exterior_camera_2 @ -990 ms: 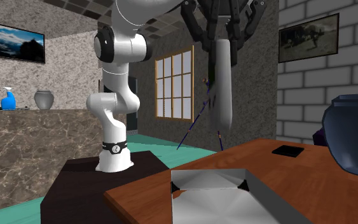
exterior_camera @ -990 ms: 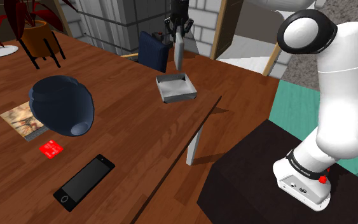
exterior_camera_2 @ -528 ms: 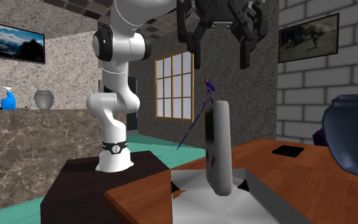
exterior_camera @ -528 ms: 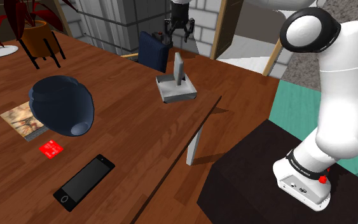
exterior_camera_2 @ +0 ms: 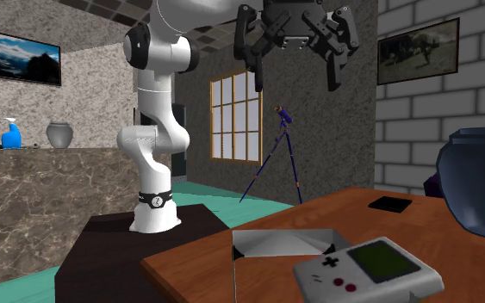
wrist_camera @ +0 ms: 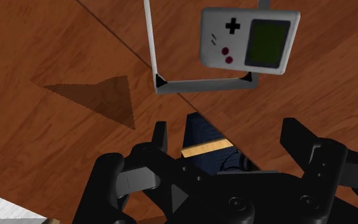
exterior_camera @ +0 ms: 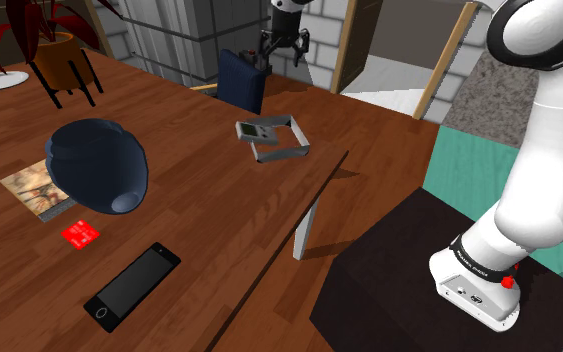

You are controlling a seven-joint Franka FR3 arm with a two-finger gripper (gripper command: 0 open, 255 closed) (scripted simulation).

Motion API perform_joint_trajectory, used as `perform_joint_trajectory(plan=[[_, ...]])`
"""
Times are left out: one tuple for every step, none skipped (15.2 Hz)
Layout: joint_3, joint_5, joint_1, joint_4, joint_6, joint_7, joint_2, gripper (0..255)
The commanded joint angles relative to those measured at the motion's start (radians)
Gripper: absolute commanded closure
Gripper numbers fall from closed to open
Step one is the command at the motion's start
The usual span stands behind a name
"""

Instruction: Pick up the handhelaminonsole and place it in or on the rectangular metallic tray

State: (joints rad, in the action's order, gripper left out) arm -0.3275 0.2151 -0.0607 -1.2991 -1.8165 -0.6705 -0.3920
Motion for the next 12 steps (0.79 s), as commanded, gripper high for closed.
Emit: perform_joint_trajectory(plan=[[0.001, 0.001, -0.003, -0.026, -0.028, -0.002, 0.0, 0], [0.001, 0.002, -0.003, -0.033, -0.035, -0.003, -0.001, 0], [0.001, 0.001, -0.003, -0.033, -0.035, -0.003, -0.001, 0], [0.001, 0.002, -0.003, -0.033, -0.035, -0.003, -0.001, 0], [0.001, 0.002, -0.003, -0.033, -0.035, -0.003, -0.001, 0], [0.001, 0.002, -0.003, -0.033, -0.035, -0.003, -0.001, 0], [0.001, 0.002, -0.003, -0.033, -0.035, -0.003, -0.001, 0], [0.001, 0.002, -0.003, -0.033, -0.035, -0.003, -0.001, 0], [0.001, 0.002, -0.003, -0.032, -0.035, -0.003, -0.001, 0], [0.001, 0.002, -0.003, -0.032, -0.035, -0.003, -0.001, 255], [0.001, 0.002, -0.003, -0.032, -0.035, -0.003, -0.001, 255], [0.001, 0.002, -0.003, -0.032, -0.035, -0.003, -0.001, 255]])
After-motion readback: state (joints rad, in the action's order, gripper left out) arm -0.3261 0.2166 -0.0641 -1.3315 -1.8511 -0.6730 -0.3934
